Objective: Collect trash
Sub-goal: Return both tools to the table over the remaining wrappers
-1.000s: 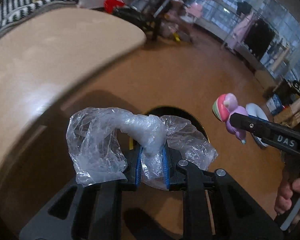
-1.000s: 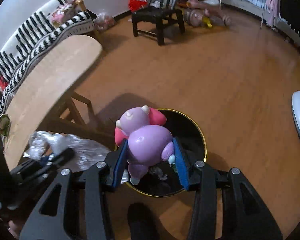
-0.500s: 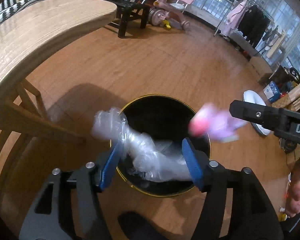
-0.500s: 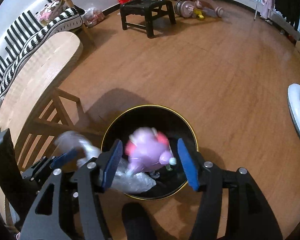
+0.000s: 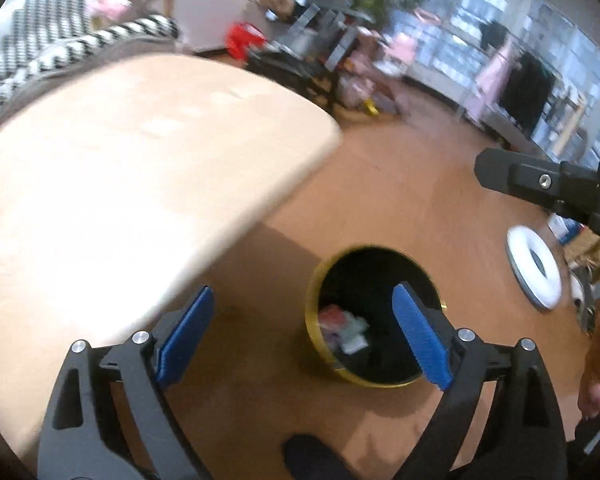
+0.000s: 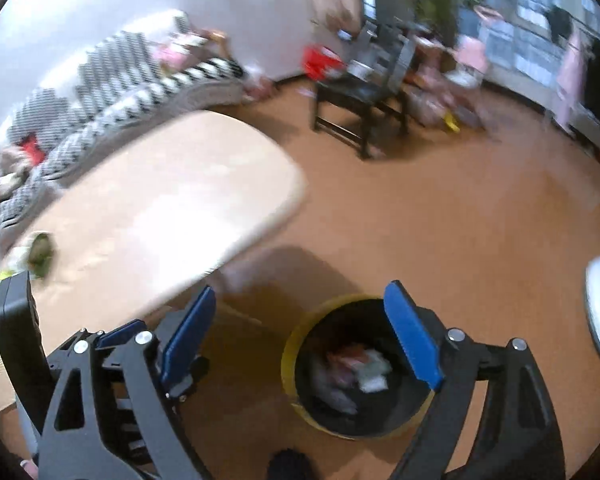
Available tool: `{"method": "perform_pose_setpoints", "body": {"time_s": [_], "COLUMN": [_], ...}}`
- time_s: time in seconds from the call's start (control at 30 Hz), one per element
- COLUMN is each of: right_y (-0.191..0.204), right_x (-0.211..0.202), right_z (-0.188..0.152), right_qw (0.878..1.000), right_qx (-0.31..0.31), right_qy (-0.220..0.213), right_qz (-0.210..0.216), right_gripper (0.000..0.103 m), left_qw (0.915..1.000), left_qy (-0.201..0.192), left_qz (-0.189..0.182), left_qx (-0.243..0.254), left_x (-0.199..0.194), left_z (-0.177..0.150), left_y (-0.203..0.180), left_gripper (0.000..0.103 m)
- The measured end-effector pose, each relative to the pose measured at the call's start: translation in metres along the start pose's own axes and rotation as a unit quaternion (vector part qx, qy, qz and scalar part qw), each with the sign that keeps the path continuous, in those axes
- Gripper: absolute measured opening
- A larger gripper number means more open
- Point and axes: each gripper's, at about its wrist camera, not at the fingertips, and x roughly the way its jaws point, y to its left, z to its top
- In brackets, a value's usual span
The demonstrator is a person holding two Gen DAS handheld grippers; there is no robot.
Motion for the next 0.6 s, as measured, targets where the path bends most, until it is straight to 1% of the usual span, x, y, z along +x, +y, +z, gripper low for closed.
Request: {"method": "perform_pose_setpoints", "body": {"time_s": [0.03, 0.1, 0.17, 0.23, 0.27, 0.33, 0.37, 0.5, 0.53, 0.6], "right_y": [0.019, 0.051, 0.088, 0.128, 0.146, 0.188, 0.204, 0.285, 0.305, 0.336], "right_x": [-0.004, -0.008, -0.008, -0.004, -0.003, 0.002, 0.004, 0.014, 0.018, 0.024], "right_z": [0.002, 0.006, 0.008, 0.010, 0.010, 0.007, 0.005, -0.005, -0.008, -0.015], "right_qw": [1.000, 0.999, 0.997, 0.994, 0.993, 0.989, 0.988, 0.981, 0.979, 0.975], "right_qx": [-0.010, -0.024, -0.038, -0.056, -0.064, -0.081, -0.087, -0.124, -0.131, -0.142], "right_qy": [-0.008, -0.017, -0.023, -0.021, -0.018, -0.013, -0.012, 0.000, 0.006, 0.015], "right_qz": [0.016, 0.043, 0.068, 0.092, 0.101, 0.120, 0.125, 0.151, 0.159, 0.172], "right_gripper": [0.083, 0.084, 0.084, 0.084, 0.084, 0.084, 0.084, 0.084, 0.084, 0.084], "left_qw": [0.9997, 0.9984, 0.9952, 0.9913, 0.9875, 0.9822, 0.9787, 0.9685, 0.9668, 0.9620], "left_qy": [-0.013, -0.033, -0.055, -0.067, -0.073, -0.076, -0.075, -0.079, -0.080, -0.080], "left_qz": [0.016, 0.037, 0.063, 0.095, 0.122, 0.153, 0.170, 0.201, 0.205, 0.217], "left_qx": [-0.010, -0.029, -0.050, -0.062, -0.068, -0.078, -0.088, -0.124, -0.129, -0.145], "left_x": [-0.022, -0.054, -0.091, -0.120, -0.139, -0.159, -0.172, -0.214, -0.222, -0.238], "left_z": [0.000, -0.001, -0.006, -0.014, -0.020, -0.029, -0.035, -0.057, -0.058, -0.069], "left_y": [0.020, 0.049, 0.083, 0.113, 0.133, 0.154, 0.172, 0.222, 0.230, 0.253], "left_gripper": [0.088, 0.088, 0.090, 0.090, 0.090, 0.090, 0.090, 0.090, 0.090, 0.090]}}
